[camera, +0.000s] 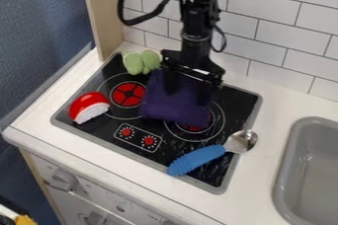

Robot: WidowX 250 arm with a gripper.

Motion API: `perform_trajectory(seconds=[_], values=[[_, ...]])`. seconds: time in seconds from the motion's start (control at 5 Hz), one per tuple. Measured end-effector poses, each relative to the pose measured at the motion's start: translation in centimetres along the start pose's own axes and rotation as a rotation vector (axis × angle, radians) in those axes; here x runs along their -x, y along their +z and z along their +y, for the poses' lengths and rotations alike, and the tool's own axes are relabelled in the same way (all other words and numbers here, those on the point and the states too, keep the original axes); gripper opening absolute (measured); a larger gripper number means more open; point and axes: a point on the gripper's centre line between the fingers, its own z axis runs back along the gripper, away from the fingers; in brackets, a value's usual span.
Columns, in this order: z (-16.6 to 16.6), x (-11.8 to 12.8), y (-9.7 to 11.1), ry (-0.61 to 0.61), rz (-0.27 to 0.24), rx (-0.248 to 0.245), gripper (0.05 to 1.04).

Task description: Move the purple napkin to the upper right of the stove

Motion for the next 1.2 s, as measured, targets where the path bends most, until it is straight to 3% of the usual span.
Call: perform_trajectory(seconds=[0.8,1.2], values=[[-6.1,-2.6,0.1,-0.137,-0.009,0.03,0.999],[-6.9,-2.2,0.1,-0.158,-0.009,0.039,0.997]])
